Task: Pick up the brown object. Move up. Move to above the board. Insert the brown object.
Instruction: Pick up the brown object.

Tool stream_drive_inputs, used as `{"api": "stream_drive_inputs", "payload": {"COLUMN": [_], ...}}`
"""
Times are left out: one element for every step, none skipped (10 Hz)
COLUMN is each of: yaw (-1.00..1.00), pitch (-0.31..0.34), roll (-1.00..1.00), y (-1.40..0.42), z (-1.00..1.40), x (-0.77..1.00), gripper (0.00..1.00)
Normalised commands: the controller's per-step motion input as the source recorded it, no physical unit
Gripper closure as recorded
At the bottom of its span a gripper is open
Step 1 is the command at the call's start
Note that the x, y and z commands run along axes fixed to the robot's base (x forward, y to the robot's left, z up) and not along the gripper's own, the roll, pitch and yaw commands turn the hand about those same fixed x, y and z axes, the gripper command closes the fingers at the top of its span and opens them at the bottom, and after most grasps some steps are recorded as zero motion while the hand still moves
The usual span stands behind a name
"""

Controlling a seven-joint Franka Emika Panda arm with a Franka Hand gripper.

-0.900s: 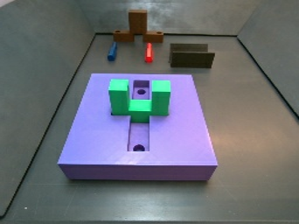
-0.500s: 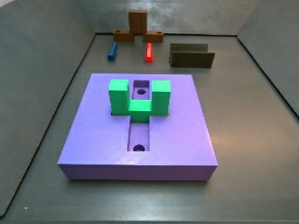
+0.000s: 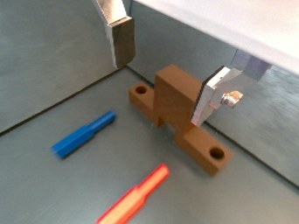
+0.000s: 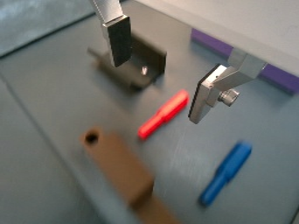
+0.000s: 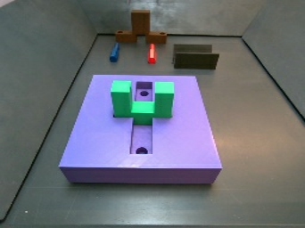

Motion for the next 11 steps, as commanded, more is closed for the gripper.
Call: {"api": "stream_drive_inputs", "payload": {"yaw": [0.0,0.0,-0.11,-0.21,-0.25,-0.26,-0.21,-0.22,-0.15,-0.11,-0.14], "pitch": [-0.007,0.0,0.0,0.004,0.02,0.0,0.0,-0.003,-0.023,-0.067,-0.13], "roll": [0.01,0.05,0.01,-0.01,-0.04,-0.03,-0.02,0.0,0.0,-0.02,0.0], "y": [0.55,0.47,0.42,0.28,0.23,0.28,0.21,0.22,0.17,0.08,0.05], "z": [-0.41,-0.36,-0.19,0.0,0.0,0.0,-0.1,-0.19,-0.23,-0.35,-0.51], "x": [-0.1,0.0,-0.08,-0.01,0.0,-0.01,-0.04,-0.03,-0.04,0.0,-0.05], "gripper": [0.0,0.0,0.0,0.0,0.0,0.0,0.0,0.0,0.0,0.0,0.0]}}
